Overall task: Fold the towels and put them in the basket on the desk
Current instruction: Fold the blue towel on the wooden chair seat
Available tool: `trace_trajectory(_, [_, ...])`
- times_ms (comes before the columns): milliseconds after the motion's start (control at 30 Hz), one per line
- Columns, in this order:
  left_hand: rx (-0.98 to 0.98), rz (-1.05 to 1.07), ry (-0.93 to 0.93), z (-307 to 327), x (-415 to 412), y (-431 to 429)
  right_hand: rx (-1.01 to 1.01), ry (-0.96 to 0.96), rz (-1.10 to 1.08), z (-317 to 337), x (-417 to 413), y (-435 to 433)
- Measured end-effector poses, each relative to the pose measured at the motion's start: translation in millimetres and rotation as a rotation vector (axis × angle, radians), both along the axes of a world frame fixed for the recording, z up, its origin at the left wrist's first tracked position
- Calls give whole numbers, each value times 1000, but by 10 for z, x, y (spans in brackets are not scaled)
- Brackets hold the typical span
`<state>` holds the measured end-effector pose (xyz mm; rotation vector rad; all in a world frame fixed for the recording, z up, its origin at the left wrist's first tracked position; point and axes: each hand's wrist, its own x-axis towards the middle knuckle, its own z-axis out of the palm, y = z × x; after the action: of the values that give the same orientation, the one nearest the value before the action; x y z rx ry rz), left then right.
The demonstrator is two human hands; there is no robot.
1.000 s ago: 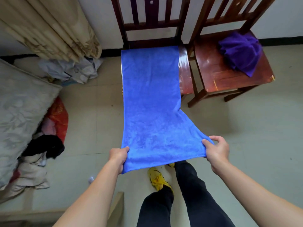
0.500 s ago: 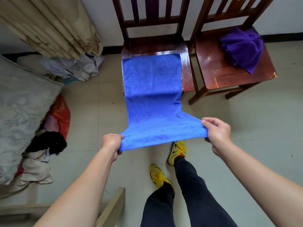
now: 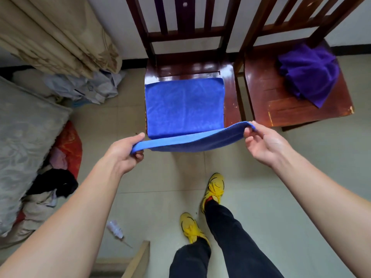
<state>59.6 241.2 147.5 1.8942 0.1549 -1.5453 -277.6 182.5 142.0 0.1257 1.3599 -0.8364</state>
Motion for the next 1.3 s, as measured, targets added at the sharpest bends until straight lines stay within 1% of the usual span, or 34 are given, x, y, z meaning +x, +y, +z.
trace_trajectory(67, [-58, 93, 49, -42, -15, -215, -2, -28, 0, -88, -38, -191])
trace_trajectory(100, [-87, 119, 48, -74, -24, -318, -7, -6, 10, -125, -46, -278])
trace_trajectory(133, [-115, 129, 31, -107, -27, -413, -23, 29, 29, -153, -40, -357])
trace_trajectory(200, [-155, 83, -51, -208, -39, -629, -75, 197, 145, -208, 13, -539])
trace_trajectory(233, [-155, 8, -138, -257, -42, -722, -100, 337, 237, -244, 40, -631])
trace_trajectory(267, [-125, -118, -253, -324, -46, -840, -128, 488, 344, -320, 62, -754])
trace_trajectory(333, [-28, -452, -546, -398, -53, -1023, -189, 775, 562, -468, 96, -955])
trace_trajectory(367, [-14, -602, -670, -415, -42, -1113, -223, 879, 650, -521, 115, -1063])
trace_trajectory(433, [-49, -820, -829, -486, 43, -1335, -271, 1008, 778, -653, 163, -1321])
trace_trajectory(500, [-61, -961, -924, -567, 164, -1503, -289, 1084, 868, -714, 201, -1501])
trace_trajectory(667, [-24, -1136, -972, -954, 541, -2118, -272, 1229, 1097, -1019, 387, -2073])
trace_trajectory(700, [-37, -1159, -998, -976, 560, -2157, -292, 1247, 1127, -1024, 406, -2125])
trace_trajectory(733, [-35, -1198, -1011, -1182, 650, -2346, -273, 1270, 1140, -1229, 503, -2290])
trace_trajectory(800, [-42, -1267, -1048, -1274, 663, -2406, -286, 1308, 1191, -1279, 564, -2374])
trace_trajectory(900, [-98, -1342, -1060, -1506, 709, -2536, -320, 1287, 1265, -1448, 612, -2539])
trace_trajectory(1000, [-164, -1403, -1068, -1709, 736, -2606, -394, 1284, 1340, -1619, 625, -2652])
trace_trajectory(1067, [-189, -1432, -1080, -1771, 745, -2638, -459, 1276, 1373, -1667, 629, -2714])
trace_trajectory(1200, [-204, -1498, -1030, -1813, 781, -2724, -537, 1256, 1535, -1703, 653, -2768])
trace_trajectory(1233, [-217, -1519, -1016, -1802, 791, -2742, -535, 1245, 1539, -1698, 649, -2768])
trace_trajectory(1300, [-255, -1538, -1005, -1767, 817, -2759, -534, 1255, 1479, -1666, 609, -2750])
